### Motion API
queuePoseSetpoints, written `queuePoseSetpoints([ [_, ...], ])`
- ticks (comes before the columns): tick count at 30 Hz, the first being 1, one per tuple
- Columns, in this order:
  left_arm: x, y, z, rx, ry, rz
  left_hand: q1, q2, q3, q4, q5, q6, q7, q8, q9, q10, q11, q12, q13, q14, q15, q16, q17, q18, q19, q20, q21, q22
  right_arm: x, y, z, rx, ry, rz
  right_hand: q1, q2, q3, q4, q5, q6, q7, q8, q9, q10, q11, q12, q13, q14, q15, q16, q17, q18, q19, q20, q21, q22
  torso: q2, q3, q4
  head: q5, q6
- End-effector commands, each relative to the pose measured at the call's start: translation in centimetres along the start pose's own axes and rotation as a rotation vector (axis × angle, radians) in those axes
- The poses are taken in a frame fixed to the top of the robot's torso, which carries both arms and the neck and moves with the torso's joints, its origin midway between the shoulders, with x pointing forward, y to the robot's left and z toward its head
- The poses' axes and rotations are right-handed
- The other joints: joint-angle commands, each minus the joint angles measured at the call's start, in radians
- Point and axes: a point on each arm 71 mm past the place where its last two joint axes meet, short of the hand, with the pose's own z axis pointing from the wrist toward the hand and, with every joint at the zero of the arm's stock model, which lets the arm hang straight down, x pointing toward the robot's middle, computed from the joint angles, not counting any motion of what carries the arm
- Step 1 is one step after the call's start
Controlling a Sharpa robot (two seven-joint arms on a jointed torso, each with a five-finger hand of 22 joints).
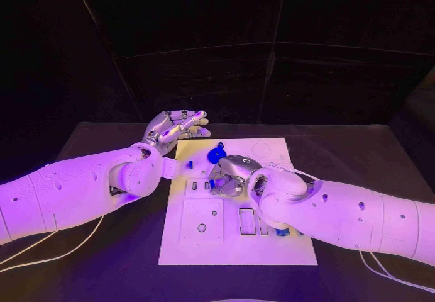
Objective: Assemble the parts on the task board
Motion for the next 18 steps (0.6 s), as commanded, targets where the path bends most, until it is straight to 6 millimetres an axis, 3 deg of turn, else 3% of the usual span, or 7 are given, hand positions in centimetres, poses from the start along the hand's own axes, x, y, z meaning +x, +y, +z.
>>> queuePoseSetpoints([
  [1, 0.1, -0.1, 0.1, 0.004, 0.012, -0.006, 0.003, 0.009, 0.001, -0.007, 0.005, 0.006, -0.001, -0.006, -0.001, 0.008, 0.0, -0.005, 0.0, 0.006, 0.0, -0.005, 0.001, 0.007, 0.009, -0.001, -0.005, -0.002, -0.3, 0.3, -0.3, -0.025, -0.062, -0.008, 0.006, -0.016, -0.011, -0.001, -0.013, -0.012, 0.0, 0.0, 0.001, -0.009, 0.001, -0.006, 0.062, 0.095, 0.008, -0.003, 0.222, -0.01, 0.0, 0.007, -0.004, 0.001, 0.0, 0.0006, 0.0001, 0.0, 0.001],
  [11, -0.1, 0.0, 0.1, -0.006, 0.006, -0.002, 0.002, 0.011, 0.002, -0.01, 0.005, 0.007, -0.004, -0.008, -0.002, 0.01, -0.003, -0.008, -0.001, 0.022, -0.004, -0.001, 0.008, 0.008, 0.022, -0.005, -0.001, -0.001, -1.2, 0.5, -1.8, -0.093, -0.173, 0.002, 0.012, -0.025, -0.022, 0.004, -0.025, -0.029, 0.003, -0.001, 0.0, -0.012, 0.005, -0.008, 0.058, 0.095, 0.01, -0.002, 0.224, -0.011, 0.001, 0.009, -0.004, 0.003, -0.001, 0.0006, -0.0014, 0.003, 0.001],
  [15, -0.6, 0.1, 0.0, -0.024, -0.005, 0.056, -0.002, 0.011, -0.002, -0.015, 0.005, 0.024, -0.019, -0.007, 0.0, 0.046, -0.024, -0.005, 0.003, 0.126, -0.035, 0.04, 0.045, 0.009, 0.104, -0.035, 0.038, 0.014, -1.8, 0.4, -2.8, -0.175, -0.212, 0.022, 0.013, -0.025, -0.024, 0.005, -0.026, -0.032, 0.004, -0.002, 0.0, -0.009, 0.005, -0.005, 0.061, 0.097, 0.011, 0.002, 0.232, -0.012, 0.005, 0.01, 0.0, 0.01, -0.003, 0.0, -0.0024, 0.001, 0.006],
  [18, -1.2, 0.3, 0.0, -0.057, -0.02, 0.126, -0.016, 0.01, -0.01, -0.004, 0.004, 0.075, -0.054, 0.008, 0.006, 0.17, -0.067, 0.038, 0.026, 0.283, -0.089, 0.131, 0.118, 0.008, 0.22, -0.085, 0.109, 0.046, -2.3, 0.1, -3.7, -0.235, -0.218, 0.044, 0.014, -0.026, -0.025, 0.005, -0.028, -0.032, 0.004, 0.0, 0.001, -0.008, 0.005, -0.004, 0.061, 0.098, 0.011, 0.004, 0.236, -0.013, 0.006, 0.01, 0.001, 0.012, -0.006, 0.0004, -0.0007, 0.002, 0.01],
])
